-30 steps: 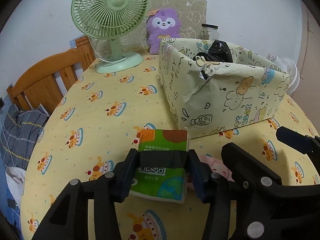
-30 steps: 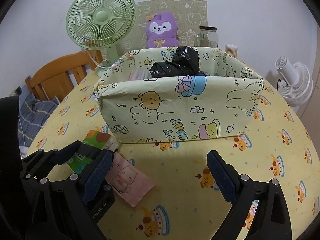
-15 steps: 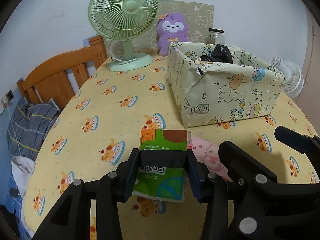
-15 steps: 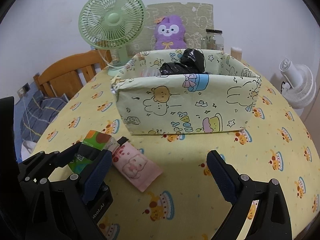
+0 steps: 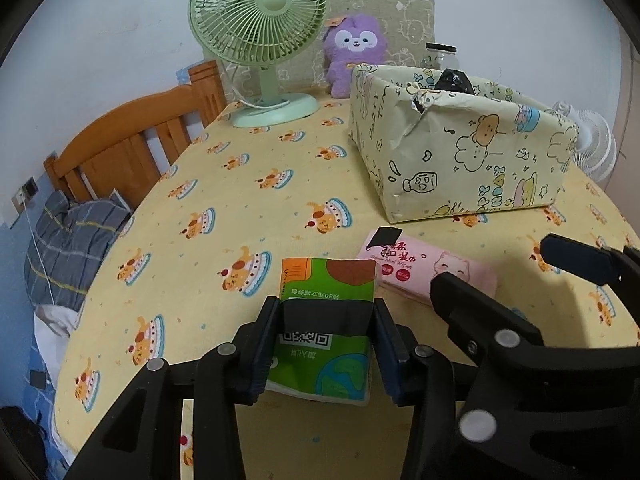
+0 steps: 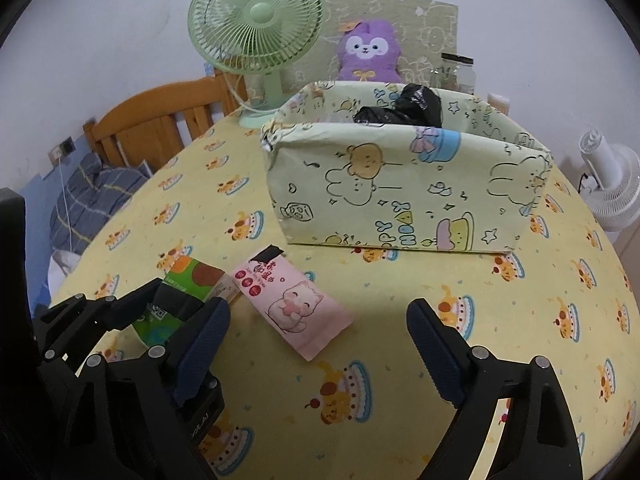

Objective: Organize soft objects
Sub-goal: 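Close the left tool on the green tissue pack and lift it, then close the right tool on the pink wipe pack while the left tool holds the tissues, then carry the tissue pack with the left tool and wipe pack with the right tool over the box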

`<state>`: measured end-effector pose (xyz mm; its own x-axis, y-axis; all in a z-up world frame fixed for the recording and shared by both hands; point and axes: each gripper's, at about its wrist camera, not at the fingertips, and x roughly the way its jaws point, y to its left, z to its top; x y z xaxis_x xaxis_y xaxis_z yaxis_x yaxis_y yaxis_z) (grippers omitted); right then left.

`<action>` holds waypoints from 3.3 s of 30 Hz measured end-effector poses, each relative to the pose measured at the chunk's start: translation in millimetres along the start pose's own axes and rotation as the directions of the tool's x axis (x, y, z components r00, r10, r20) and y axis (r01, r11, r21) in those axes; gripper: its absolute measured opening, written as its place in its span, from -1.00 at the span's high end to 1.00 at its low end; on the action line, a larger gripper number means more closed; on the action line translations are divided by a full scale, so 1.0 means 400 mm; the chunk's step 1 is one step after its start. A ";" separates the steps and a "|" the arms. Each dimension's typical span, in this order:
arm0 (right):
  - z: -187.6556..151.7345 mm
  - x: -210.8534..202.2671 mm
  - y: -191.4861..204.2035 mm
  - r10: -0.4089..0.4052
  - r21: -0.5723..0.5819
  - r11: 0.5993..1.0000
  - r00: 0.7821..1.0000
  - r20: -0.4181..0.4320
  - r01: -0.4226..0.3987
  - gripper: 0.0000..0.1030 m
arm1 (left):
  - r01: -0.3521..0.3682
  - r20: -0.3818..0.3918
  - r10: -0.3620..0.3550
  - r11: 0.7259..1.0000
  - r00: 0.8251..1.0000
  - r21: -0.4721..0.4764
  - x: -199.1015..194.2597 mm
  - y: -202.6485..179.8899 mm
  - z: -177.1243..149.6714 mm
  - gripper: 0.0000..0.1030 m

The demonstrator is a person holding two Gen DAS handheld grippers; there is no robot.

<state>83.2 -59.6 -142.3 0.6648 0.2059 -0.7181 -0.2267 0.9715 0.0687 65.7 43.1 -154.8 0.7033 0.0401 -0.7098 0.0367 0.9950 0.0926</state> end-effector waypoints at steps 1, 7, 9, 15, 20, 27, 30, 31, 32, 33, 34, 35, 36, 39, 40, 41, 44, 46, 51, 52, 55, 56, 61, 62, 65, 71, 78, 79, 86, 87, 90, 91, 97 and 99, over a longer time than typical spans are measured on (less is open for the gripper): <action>0.002 0.006 0.000 0.003 0.000 1.000 1.000 -0.005 -0.003 -0.74 | -0.001 0.001 0.001 1.000 1.000 0.004 0.002 0.000 0.001 0.11; 0.016 0.051 0.010 0.020 0.012 1.000 0.999 -0.050 -0.019 -0.67 | -0.008 0.012 0.007 0.998 1.000 0.058 0.018 0.006 0.007 0.11; 0.022 0.065 0.014 0.026 0.015 1.000 0.998 -0.063 -0.026 -0.67 | -0.007 0.014 0.007 0.998 1.000 0.064 0.024 0.010 0.012 0.11; 0.044 0.102 0.022 0.030 0.026 0.999 0.996 -0.081 -0.028 -0.50 | 0.004 0.009 -0.004 0.998 1.000 0.061 0.045 0.018 0.031 0.11; 0.049 0.116 0.021 0.060 0.025 0.998 0.993 -0.101 -0.058 -0.21 | 0.007 0.008 -0.008 0.998 1.000 0.068 0.047 0.016 0.029 0.10; 0.042 0.108 0.018 0.059 0.010 0.998 0.992 -0.110 -0.058 0.07 | -0.008 0.010 0.007 0.997 1.000 0.079 0.037 0.010 0.020 0.10; 0.033 0.097 0.013 0.062 0.008 0.998 0.992 -0.114 -0.062 0.07 | 0.001 0.001 -0.001 0.998 1.000 0.061 0.027 0.019 0.013 0.10; 0.032 0.095 0.013 0.066 0.007 0.998 0.991 -0.115 -0.066 0.07 | 0.000 -0.001 0.000 0.998 1.000 0.057 0.025 0.019 0.011 0.10; 0.030 0.092 0.015 0.068 0.004 0.998 0.991 -0.114 -0.068 0.07 | -0.002 -0.003 0.002 0.998 1.000 0.057 0.022 0.020 0.009 0.10; 0.028 0.089 0.017 0.072 0.000 0.997 0.991 -0.117 -0.072 0.07 | -0.005 -0.003 0.005 0.998 1.000 0.057 0.020 0.020 0.006 0.10; 0.027 0.087 0.018 0.075 -0.003 0.997 0.990 -0.120 -0.076 0.07 | -0.006 -0.004 0.007 0.998 1.000 0.056 0.018 0.021 0.004 0.10; 0.026 0.086 0.020 0.076 -0.004 0.997 0.990 -0.123 -0.077 0.06 | -0.007 -0.005 0.007 0.998 1.000 0.058 0.016 0.021 0.002 0.10; 0.025 0.084 0.023 0.075 -0.008 0.997 0.989 -0.125 -0.077 0.05 | -0.007 -0.006 0.007 0.998 1.000 0.058 0.015 0.022 0.001 0.10; 0.027 0.089 0.026 0.073 -0.008 0.997 0.989 -0.131 -0.074 0.05 | -0.005 -0.006 0.005 0.998 1.000 0.064 0.017 0.022 0.001 0.10; 0.028 0.094 0.027 0.074 -0.006 0.997 0.988 -0.137 -0.076 0.04 | -0.003 -0.006 0.004 0.998 1.000 0.064 0.018 0.023 0.000 0.10; 0.030 0.098 0.029 0.073 -0.008 0.997 0.987 -0.140 -0.075 0.04 | -0.002 -0.007 0.003 0.998 1.000 0.064 0.018 0.022 -0.001 0.10; 0.039 0.112 0.045 0.056 -0.034 0.997 0.987 -0.147 -0.062 -0.06 | 0.010 -0.013 -0.009 0.999 1.000 0.051 0.019 0.027 0.001 0.08; 0.045 0.118 0.053 0.049 -0.045 0.997 0.987 -0.154 -0.056 -0.09 | 0.027 -0.019 -0.026 0.999 0.999 0.034 0.023 0.035 0.004 0.06; 0.050 0.122 0.056 0.038 -0.048 0.998 0.987 -0.158 -0.046 0.11 | 0.038 -0.022 -0.038 0.999 0.999 0.024 0.029 0.035 0.009 0.04; 0.049 0.120 0.055 0.038 -0.042 0.998 0.987 -0.155 -0.045 0.13 | 0.044 -0.023 -0.044 0.999 0.999 0.021 0.029 0.034 0.011 0.04; 0.044 0.114 0.048 0.041 -0.024 0.999 0.988 -0.147 -0.045 0.20 | 0.055 -0.020 -0.054 0.998 0.998 0.022 0.027 0.027 0.010 0.05; 0.042 0.112 0.046 0.041 -0.020 0.999 0.989 -0.144 -0.044 0.22 | 0.058 -0.020 -0.057 0.998 0.998 0.024 0.027 0.024 0.010 0.05; 0.028 0.089 0.023 0.032 0.005 0.999 0.991 -0.132 -0.032 0.23 | 0.081 -0.016 -0.081 0.996 0.997 0.032 0.015 0.001 0.005 0.08; 0.026 0.085 0.019 0.029 0.008 1.000 0.991 -0.130 -0.028 0.23 | 0.089 -0.013 -0.089 0.996 0.996 0.031 0.011 -0.004 0.003 0.09; 0.020 0.068 0.007 0.008 0.009 1.000 0.993 -0.119 -0.007 0.23 | 0.112 -0.011 -0.112 0.993 0.994 0.032 0.004 -0.019 0.001 0.10; 0.008 0.036 -0.030 -0.005 0.037 0.999 0.994 -0.106 0.009 0.23 | 0.143 -0.014 -0.143 0.989 0.990 0.031 -0.012 -0.055 0.004 0.12; 0.001 -0.007 -0.087 -0.036 0.078 0.996 0.996 -0.076 0.042 0.23 | 0.171 0.009 -0.172 0.984 0.985 0.041 -0.036 -0.109 0.020 0.14; 0.001 -0.016 -0.096 -0.040 0.084 0.995 0.997 -0.069 0.046 0.23 | 0.173 0.011 -0.173 0.984 0.985 0.043 -0.039 -0.116 0.024 0.14; 0.010 -0.073 -0.145 -0.069 0.120 0.990 0.997 -0.019 0.071 0.23 | 0.171 0.041 -0.173 0.984 0.984 0.049 -0.074 -0.158 0.058 0.14; 0.012 -0.081 -0.151 -0.070 0.124 0.990 0.997 -0.012 0.071 0.23 | 0.169 0.044 -0.171 0.984 0.984 0.050 -0.079 -0.164 0.061 0.14; 0.020 -0.107 -0.166 -0.078 0.129 0.989 0.997 0.008 0.077 0.23 | 0.167 0.057 -0.169 0.985 0.984 0.049 -0.095 -0.177 0.074 0.14; 0.024 -0.115 -0.171 -0.082 0.131 0.988 0.997 0.014 0.079 0.23 | 0.166 0.061 -0.169 0.985 0.984 0.049 -0.100 -0.181 0.078 0.14; 0.040 -0.169 -0.186 -0.093 0.134 0.987 0.994 0.057 0.084 0.22 | 0.154 0.092 -0.157 0.987 0.983 0.046 -0.142 -0.196 0.100 0.14; 0.046 -0.188 -0.188 -0.090 0.131 0.988 0.993 0.071 0.080 0.22 | 0.145 0.103 -0.148 0.989 0.984 0.040 -0.158 -0.199 0.108 0.14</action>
<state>63.5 -146.0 -80.6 0.7316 0.1257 -0.6701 -0.0777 0.9918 0.1012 49.1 -42.6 -87.1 0.7596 -0.1174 -0.6397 0.1665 0.9859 0.0167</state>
